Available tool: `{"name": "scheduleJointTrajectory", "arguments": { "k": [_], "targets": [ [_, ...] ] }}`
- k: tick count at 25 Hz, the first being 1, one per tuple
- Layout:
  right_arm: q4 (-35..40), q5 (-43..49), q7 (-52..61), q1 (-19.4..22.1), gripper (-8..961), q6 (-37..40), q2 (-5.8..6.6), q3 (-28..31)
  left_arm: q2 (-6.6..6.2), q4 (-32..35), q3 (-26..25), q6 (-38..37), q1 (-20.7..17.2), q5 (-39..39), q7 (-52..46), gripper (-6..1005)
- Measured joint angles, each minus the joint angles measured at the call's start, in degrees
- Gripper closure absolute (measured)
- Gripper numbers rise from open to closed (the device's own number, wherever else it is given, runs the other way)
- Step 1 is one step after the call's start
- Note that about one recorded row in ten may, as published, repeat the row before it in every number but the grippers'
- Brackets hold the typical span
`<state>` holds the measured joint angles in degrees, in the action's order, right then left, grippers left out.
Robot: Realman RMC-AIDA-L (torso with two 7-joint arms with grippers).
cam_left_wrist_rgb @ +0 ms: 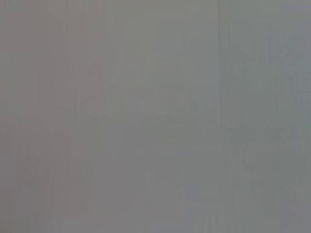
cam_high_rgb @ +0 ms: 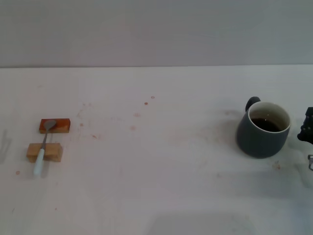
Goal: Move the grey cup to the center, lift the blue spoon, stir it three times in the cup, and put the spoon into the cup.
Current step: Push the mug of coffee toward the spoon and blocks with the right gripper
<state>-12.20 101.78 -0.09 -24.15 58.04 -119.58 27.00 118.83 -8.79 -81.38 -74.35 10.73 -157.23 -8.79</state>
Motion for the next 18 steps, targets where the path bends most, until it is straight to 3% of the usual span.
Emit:
{"name": "scheduleJointTrajectory", "arguments": {
  "k": [18],
  "targets": [
    [-4.60, 0.00, 0.00, -1.29, 955, -0.71, -0.05, -6.70, 0.00, 0.00, 0.00, 0.00, 0.15, -0.28, 0.00, 165]
  ]
}}
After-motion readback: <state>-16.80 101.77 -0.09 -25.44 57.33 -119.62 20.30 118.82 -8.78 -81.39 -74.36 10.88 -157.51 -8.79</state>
